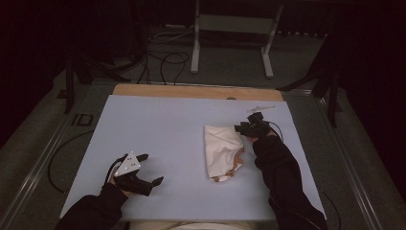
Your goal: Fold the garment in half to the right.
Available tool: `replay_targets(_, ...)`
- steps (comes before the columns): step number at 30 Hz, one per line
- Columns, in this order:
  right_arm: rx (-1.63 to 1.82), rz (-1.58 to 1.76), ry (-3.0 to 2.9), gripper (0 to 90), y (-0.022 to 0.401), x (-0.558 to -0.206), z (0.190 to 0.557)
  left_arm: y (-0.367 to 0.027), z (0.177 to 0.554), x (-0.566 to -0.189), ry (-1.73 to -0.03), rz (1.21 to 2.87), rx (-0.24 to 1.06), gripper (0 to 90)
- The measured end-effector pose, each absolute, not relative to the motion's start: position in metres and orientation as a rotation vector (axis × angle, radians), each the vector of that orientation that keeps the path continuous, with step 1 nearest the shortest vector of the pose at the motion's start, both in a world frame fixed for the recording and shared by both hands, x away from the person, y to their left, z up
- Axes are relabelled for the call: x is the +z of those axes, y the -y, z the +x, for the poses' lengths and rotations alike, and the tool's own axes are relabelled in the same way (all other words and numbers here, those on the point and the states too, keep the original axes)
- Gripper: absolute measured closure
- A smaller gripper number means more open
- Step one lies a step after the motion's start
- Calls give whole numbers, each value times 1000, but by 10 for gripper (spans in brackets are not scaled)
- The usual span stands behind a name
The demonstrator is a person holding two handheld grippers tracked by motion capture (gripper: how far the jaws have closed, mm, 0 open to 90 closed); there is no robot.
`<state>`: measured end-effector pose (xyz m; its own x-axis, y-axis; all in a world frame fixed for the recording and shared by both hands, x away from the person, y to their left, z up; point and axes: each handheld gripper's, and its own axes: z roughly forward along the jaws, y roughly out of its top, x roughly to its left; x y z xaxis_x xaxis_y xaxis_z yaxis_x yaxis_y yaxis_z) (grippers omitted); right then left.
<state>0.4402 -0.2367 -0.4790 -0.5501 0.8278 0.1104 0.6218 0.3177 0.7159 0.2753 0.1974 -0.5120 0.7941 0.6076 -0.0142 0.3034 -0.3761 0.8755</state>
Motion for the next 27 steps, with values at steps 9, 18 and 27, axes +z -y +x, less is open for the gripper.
replay_targets(9, 960, 1411, -2372, 657, 226, -502, 464, -194, 276, -512, -663, 1983, 368, 6)
replay_targets(18, 923, 1315, -2340, 900, 222, -491, 461, -194, 276, -512, -668, 1978, 357, 6)
replay_targets(27, 956, 1248, -2285, 900, 229, -477, 460, -194, 276, -512, -670, 1980, 361, 6)
